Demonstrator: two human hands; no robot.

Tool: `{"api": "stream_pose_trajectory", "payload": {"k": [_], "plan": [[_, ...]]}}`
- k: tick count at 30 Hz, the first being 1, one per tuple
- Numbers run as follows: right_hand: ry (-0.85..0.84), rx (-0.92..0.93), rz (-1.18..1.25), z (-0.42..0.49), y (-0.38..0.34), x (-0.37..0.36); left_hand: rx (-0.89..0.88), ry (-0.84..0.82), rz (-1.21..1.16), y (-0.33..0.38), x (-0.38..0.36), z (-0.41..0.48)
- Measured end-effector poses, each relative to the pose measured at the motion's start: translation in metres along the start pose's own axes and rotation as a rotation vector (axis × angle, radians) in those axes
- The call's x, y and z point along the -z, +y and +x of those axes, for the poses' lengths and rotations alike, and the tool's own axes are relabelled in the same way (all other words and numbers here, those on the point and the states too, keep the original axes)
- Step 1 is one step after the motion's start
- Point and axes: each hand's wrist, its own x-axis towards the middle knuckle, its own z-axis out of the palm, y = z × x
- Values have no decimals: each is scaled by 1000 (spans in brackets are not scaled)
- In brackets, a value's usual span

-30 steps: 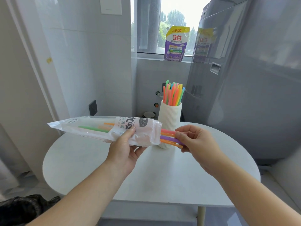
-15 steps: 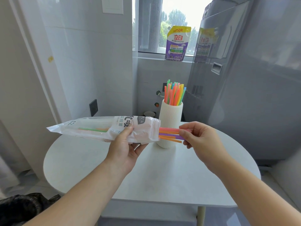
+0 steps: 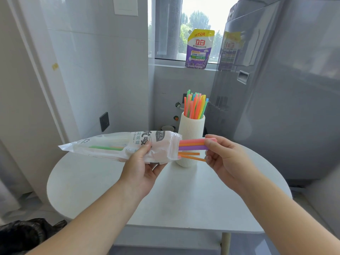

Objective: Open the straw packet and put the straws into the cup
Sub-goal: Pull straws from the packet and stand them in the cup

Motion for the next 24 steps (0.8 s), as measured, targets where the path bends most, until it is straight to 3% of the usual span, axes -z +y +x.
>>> {"api": "stream_pose_trajectory", "payload": {"k": [8,16,24], "plan": [[-49,-22,159,2,6,-15,35,-1,-22,-5,-4,-2],[39,104,-111,3,13,-22,73,-19,-14,-9,-6,-4],[100,259,-235,8,-4,-18,97,-3,-36,-10,-7,-1]]}}
